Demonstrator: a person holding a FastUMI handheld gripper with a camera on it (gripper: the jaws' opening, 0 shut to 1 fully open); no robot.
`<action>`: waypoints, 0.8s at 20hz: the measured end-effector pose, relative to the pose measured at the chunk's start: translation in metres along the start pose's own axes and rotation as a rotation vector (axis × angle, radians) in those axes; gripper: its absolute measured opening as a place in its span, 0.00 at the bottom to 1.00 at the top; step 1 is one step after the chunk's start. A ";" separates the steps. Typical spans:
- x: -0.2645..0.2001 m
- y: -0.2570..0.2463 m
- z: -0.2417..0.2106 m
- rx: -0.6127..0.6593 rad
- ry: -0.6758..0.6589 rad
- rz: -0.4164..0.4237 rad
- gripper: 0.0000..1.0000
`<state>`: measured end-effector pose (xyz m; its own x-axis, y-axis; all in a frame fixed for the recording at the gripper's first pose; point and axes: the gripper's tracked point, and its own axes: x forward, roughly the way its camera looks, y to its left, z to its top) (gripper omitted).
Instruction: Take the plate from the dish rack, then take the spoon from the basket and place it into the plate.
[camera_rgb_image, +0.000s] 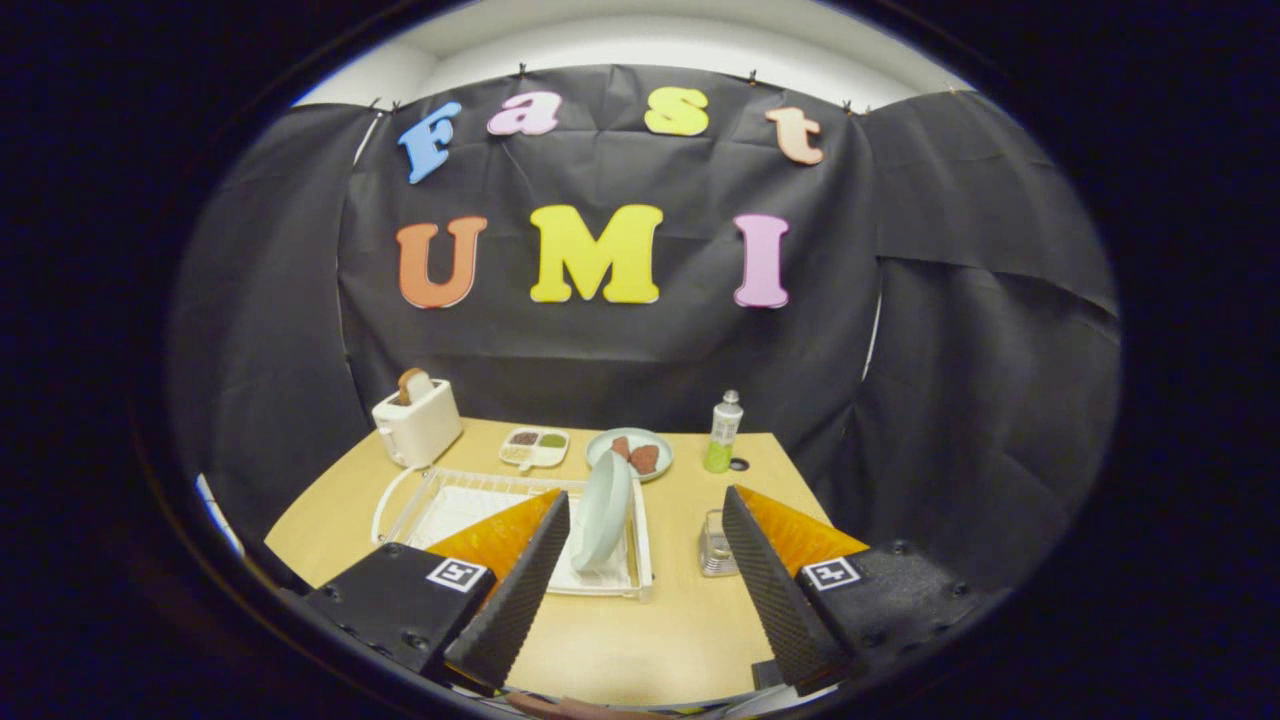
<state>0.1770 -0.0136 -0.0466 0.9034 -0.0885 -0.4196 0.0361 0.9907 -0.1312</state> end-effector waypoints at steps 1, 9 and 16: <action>0.015 -0.001 0.002 -0.010 0.049 0.001 0.99; 0.127 0.006 0.006 -0.096 0.371 -0.048 0.97; 0.198 0.017 -0.005 -0.135 0.580 -0.118 0.87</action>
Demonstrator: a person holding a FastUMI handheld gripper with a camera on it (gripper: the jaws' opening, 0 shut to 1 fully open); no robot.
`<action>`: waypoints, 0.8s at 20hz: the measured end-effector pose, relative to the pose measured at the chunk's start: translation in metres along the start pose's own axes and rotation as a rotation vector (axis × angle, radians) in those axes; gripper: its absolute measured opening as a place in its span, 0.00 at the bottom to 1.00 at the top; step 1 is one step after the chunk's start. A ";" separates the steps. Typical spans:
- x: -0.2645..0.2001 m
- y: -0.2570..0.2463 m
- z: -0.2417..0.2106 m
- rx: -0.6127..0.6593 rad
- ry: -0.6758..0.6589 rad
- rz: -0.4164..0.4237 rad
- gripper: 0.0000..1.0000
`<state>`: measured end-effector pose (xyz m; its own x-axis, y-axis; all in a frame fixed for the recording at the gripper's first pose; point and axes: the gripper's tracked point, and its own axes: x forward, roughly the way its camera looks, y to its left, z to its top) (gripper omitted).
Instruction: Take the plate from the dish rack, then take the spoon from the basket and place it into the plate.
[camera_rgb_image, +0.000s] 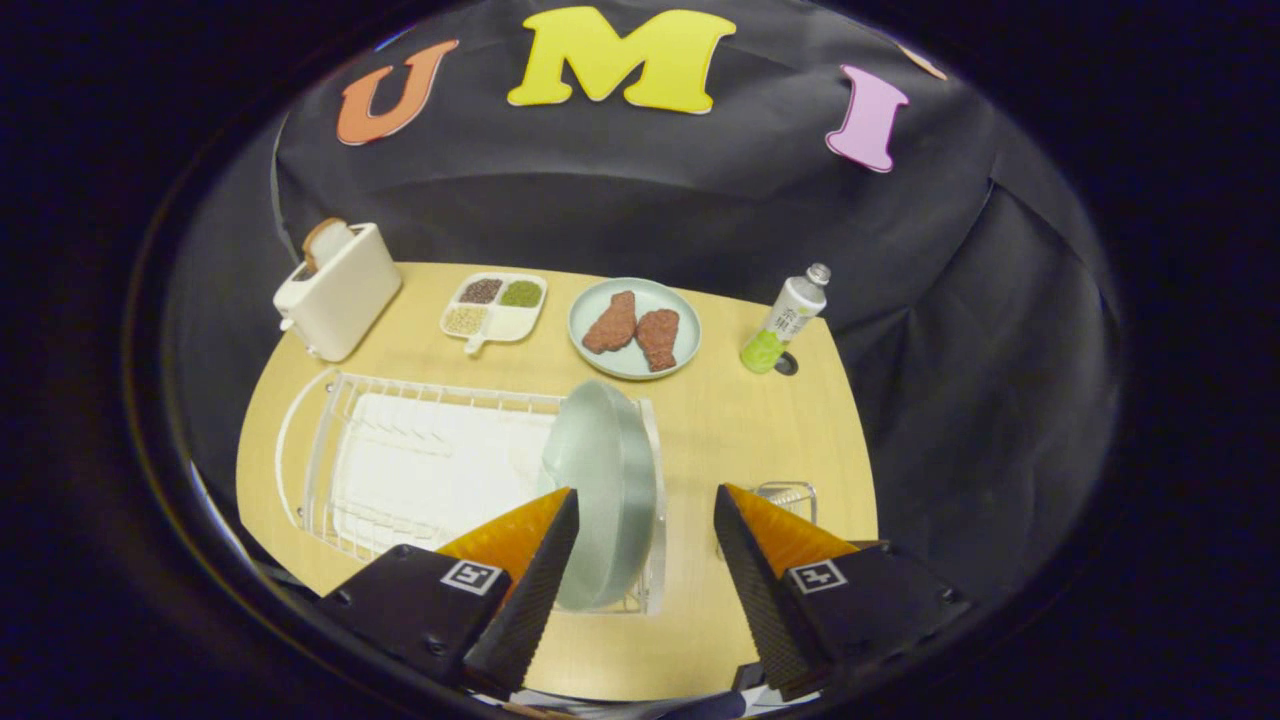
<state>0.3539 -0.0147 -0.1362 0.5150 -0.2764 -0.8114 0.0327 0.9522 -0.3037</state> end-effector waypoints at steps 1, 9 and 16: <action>0.007 -0.003 0.003 -0.011 0.022 -0.043 0.82; 0.026 0.021 0.001 -0.030 0.133 -0.097 0.28; 0.011 0.003 0.001 0.004 0.093 -0.192 0.17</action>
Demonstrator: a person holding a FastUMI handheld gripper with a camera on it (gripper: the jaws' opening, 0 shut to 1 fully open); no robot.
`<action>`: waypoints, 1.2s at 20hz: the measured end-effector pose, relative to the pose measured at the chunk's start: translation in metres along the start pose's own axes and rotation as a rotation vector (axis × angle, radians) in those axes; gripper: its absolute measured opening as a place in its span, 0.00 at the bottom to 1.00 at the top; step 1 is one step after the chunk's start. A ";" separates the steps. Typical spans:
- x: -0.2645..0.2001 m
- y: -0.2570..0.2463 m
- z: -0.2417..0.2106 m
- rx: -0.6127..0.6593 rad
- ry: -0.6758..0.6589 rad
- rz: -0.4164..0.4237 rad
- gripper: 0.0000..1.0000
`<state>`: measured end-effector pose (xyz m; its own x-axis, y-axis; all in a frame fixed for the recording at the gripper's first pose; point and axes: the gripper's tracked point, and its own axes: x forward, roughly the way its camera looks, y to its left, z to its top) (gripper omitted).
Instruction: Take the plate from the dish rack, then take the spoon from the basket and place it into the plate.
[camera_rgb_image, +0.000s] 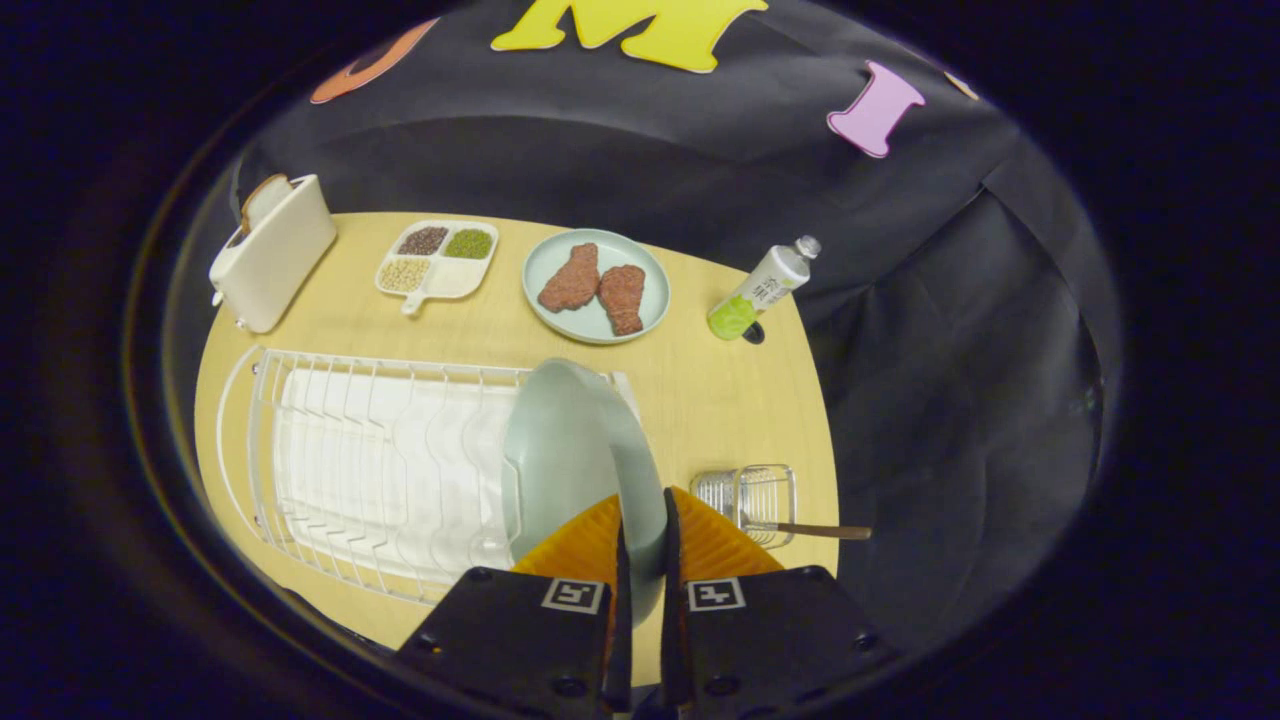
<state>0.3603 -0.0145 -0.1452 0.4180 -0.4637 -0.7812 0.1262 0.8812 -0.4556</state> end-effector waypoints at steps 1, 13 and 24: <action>-0.003 -0.003 -0.001 0.006 -0.007 -0.014 0.17; -0.064 -0.026 -0.065 0.049 -0.154 0.189 0.17; -0.055 0.042 -0.216 0.065 -0.157 0.571 0.18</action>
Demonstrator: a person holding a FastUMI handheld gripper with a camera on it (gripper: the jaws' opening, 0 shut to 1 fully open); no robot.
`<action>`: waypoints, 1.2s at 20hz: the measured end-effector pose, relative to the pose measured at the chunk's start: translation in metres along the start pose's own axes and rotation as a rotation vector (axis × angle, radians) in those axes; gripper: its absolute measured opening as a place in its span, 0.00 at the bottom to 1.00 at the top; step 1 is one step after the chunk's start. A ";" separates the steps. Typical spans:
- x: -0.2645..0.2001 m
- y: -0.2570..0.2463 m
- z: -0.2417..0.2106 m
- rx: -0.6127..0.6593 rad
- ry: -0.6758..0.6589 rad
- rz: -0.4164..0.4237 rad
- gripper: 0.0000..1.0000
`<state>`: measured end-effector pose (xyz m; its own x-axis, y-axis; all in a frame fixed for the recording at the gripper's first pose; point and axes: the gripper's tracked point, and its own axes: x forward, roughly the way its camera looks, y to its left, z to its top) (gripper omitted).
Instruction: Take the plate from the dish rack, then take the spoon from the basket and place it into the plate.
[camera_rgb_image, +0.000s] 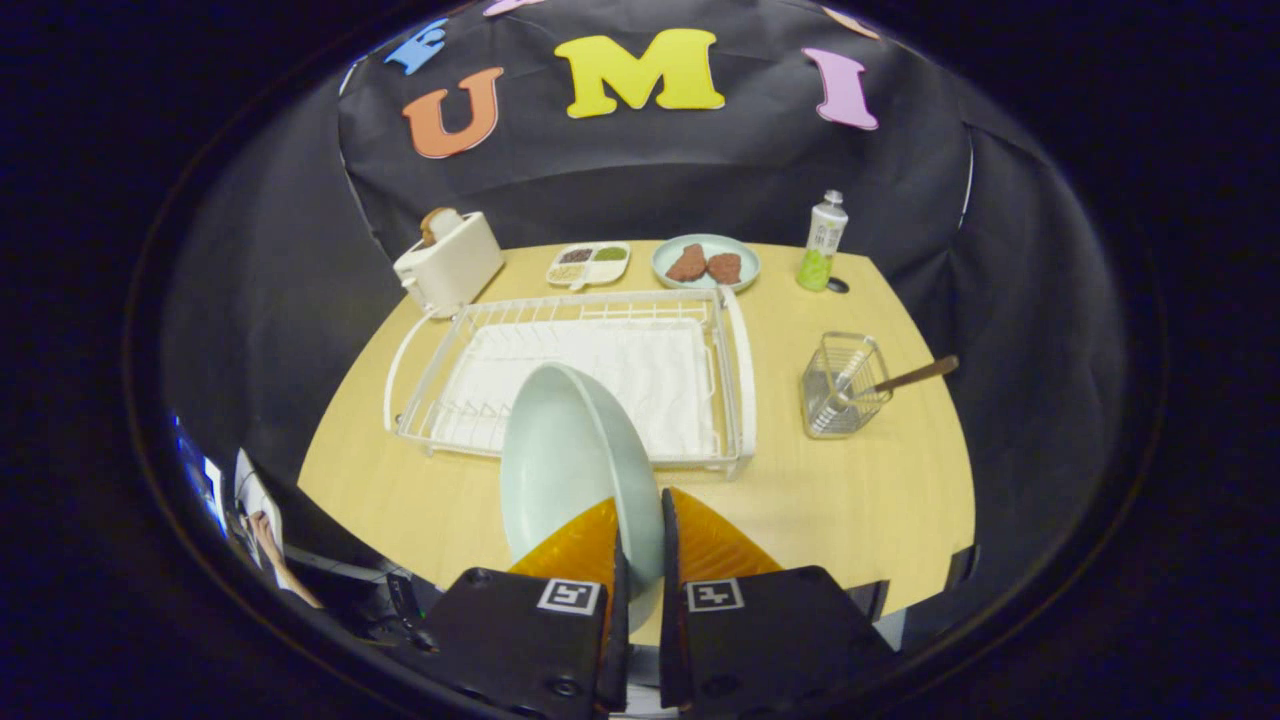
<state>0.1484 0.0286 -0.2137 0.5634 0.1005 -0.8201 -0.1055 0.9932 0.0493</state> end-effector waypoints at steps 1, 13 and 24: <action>0.008 0.002 -0.015 0.008 0.015 0.027 0.18; 0.077 -0.053 -0.080 0.214 0.055 0.107 0.23; 0.079 -0.103 -0.061 0.210 -0.109 -0.007 0.43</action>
<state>0.1542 -0.0697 -0.3184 0.6502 0.0881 -0.7547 0.0649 0.9832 0.1706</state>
